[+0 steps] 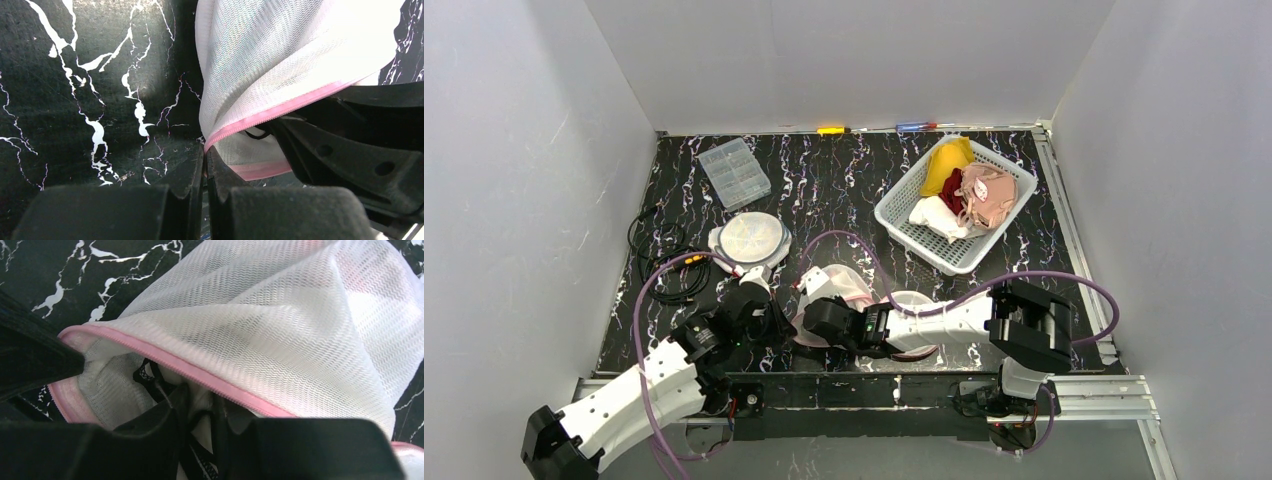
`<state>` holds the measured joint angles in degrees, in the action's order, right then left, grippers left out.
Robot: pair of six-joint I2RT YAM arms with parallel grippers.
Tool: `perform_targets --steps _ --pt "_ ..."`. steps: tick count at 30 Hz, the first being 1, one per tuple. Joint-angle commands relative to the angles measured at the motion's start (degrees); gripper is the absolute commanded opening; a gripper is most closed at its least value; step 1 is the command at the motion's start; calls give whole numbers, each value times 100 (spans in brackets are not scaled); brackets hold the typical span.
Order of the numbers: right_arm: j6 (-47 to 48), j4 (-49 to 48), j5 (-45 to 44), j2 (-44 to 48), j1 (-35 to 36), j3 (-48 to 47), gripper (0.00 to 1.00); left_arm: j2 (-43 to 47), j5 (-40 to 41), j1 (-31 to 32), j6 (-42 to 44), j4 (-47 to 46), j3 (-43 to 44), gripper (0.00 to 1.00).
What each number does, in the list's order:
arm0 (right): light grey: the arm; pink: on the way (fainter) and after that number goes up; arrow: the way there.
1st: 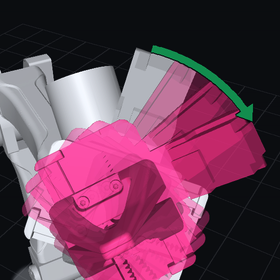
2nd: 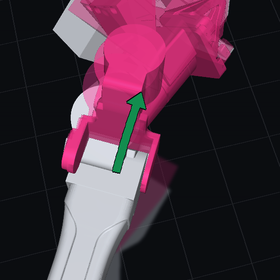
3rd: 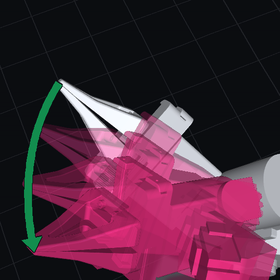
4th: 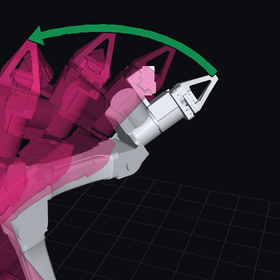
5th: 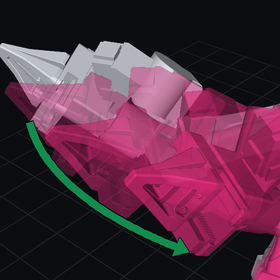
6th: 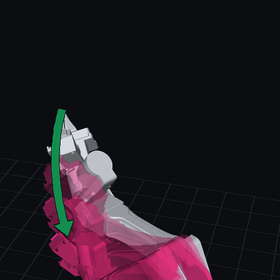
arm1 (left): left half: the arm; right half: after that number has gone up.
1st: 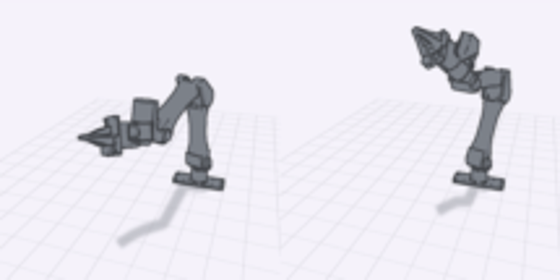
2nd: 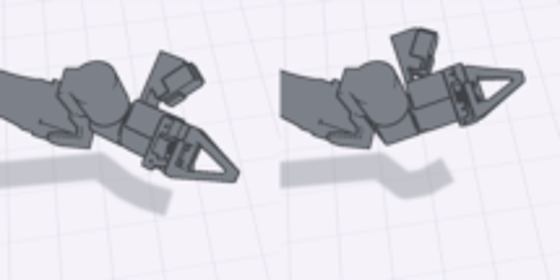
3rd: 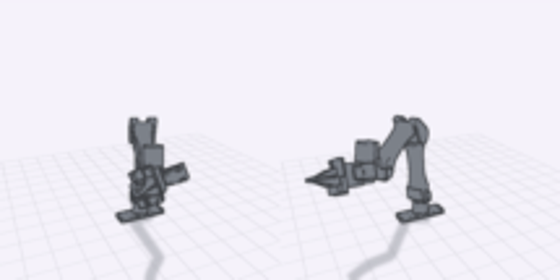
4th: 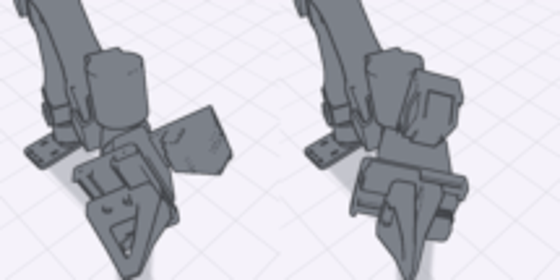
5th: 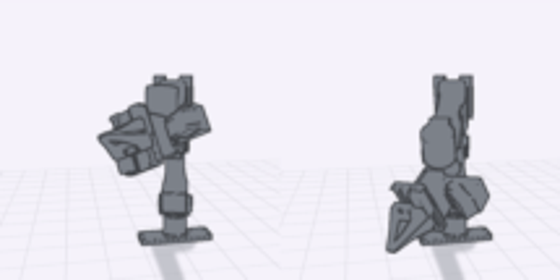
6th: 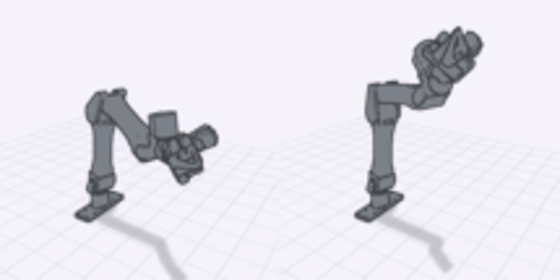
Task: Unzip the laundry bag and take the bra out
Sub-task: Pick up the bra from the laundry bag.
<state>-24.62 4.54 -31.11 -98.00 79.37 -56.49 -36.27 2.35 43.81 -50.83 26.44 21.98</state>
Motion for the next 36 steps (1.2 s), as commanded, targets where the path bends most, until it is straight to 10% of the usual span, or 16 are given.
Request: perform_targets --steps 1,8,22,29,36 --pt "-182 513 -460 101 -9 33 26 -87 81 -28 45 15 -71 0" --pt "-186 220 -201 835 -10 381 2 -225 217 -28 8 -42 -60 0" --pt "-442 -818 573 2378 -78 1550 1 -1194 243 -27 163 -667 288 0" --pt "-399 -601 739 2574 -67 1386 61 -1336 152 -24 173 -968 281 0" --pt "-15 56 442 2258 124 765 77 -1410 114 -26 157 -1056 273 0"
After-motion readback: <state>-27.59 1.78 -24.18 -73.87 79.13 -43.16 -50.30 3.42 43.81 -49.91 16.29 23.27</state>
